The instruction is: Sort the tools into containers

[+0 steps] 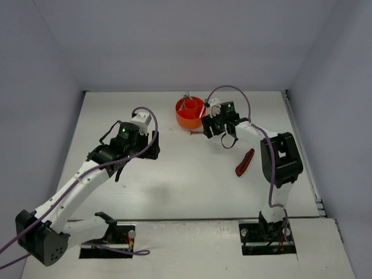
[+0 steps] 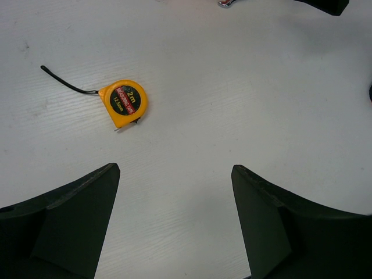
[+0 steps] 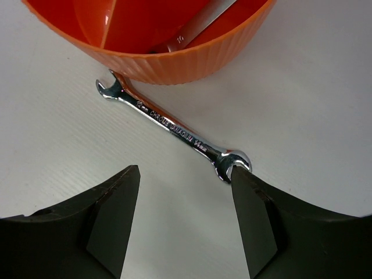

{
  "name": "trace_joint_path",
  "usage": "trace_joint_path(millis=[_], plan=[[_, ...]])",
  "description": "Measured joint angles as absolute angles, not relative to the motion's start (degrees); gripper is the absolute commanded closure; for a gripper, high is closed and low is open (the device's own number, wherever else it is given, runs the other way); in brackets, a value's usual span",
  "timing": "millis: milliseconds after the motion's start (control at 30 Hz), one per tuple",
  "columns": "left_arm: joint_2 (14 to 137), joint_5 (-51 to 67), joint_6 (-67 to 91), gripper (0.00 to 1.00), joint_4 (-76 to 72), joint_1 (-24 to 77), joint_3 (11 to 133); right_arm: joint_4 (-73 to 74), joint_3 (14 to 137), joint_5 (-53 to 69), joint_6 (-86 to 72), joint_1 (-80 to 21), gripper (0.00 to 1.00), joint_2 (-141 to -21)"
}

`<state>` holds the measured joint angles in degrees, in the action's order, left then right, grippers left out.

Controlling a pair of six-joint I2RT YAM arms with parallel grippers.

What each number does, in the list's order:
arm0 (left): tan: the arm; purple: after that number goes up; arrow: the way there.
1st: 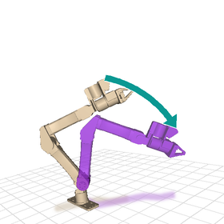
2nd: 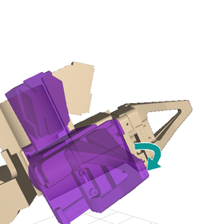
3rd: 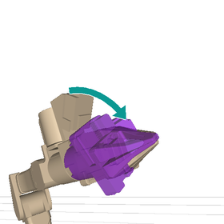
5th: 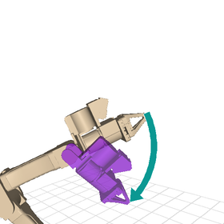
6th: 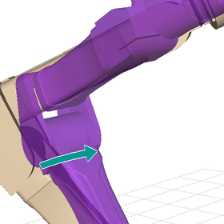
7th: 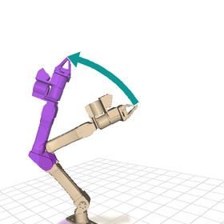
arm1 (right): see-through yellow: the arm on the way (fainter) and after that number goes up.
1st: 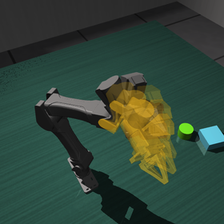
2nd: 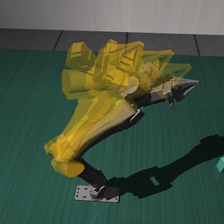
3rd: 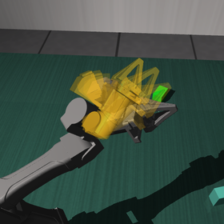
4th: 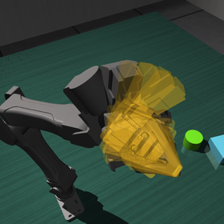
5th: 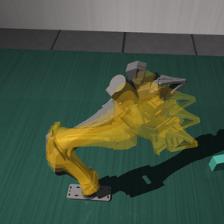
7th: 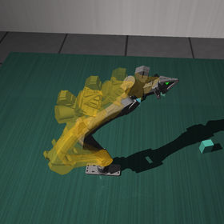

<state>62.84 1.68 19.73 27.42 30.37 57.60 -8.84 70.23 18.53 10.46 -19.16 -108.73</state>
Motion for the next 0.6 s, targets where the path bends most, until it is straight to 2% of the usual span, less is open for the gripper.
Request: trace_joint_path(millis=[600], plan=[[60.5, 1.3, 19.7, 0.25, 28.5, 30.3, 56.9, -9.6, 77.1, 20.5, 12.3, -19.1, 0.41, -118.9]])
